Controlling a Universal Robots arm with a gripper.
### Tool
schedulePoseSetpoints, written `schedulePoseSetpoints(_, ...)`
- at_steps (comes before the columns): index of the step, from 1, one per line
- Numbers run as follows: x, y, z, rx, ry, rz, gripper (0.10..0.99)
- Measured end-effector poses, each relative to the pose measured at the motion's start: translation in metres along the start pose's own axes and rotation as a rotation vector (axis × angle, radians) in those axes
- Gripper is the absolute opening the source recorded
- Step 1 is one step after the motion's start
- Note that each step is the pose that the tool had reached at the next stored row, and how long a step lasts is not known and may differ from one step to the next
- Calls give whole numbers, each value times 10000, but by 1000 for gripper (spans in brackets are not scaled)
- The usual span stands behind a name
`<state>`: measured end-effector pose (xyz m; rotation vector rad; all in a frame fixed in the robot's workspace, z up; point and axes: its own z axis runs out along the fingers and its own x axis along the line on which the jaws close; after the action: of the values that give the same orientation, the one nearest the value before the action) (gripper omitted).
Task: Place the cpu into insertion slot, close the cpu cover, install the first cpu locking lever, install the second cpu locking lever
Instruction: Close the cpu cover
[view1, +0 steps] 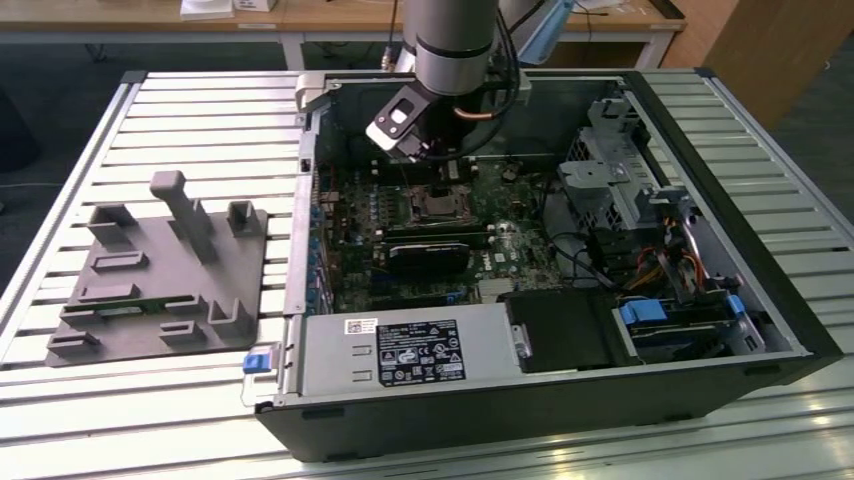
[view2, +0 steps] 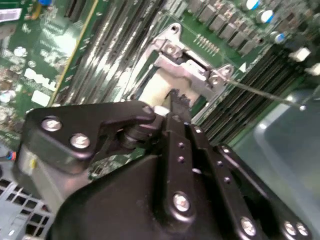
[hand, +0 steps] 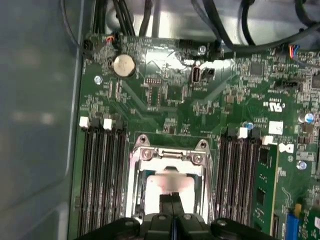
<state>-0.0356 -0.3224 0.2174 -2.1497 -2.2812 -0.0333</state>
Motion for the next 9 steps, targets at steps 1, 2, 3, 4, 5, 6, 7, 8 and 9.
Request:
schedulePoseSetpoints(1,0,-9,4,-1,2,0,106)
schedulePoseSetpoints(2,1,-26,9,-1,2,0,106)
schedulePoseSetpoints(3,2,-44,14,0,1,0,106)
schedulePoseSetpoints(4,3,-61,19,-1,2,0,106)
schedulePoseSetpoints(5,4,-77,25,-1,2,1,106)
schedulePoseSetpoints(6,5,-92,31,0,2,0,106)
schedulePoseSetpoints(7,6,-108,37,0,2,0,106)
schedulePoseSetpoints(8,6,-121,42,0,2,0,106)
schedulePoseSetpoints(9,7,-128,49,-1,3,0,106)
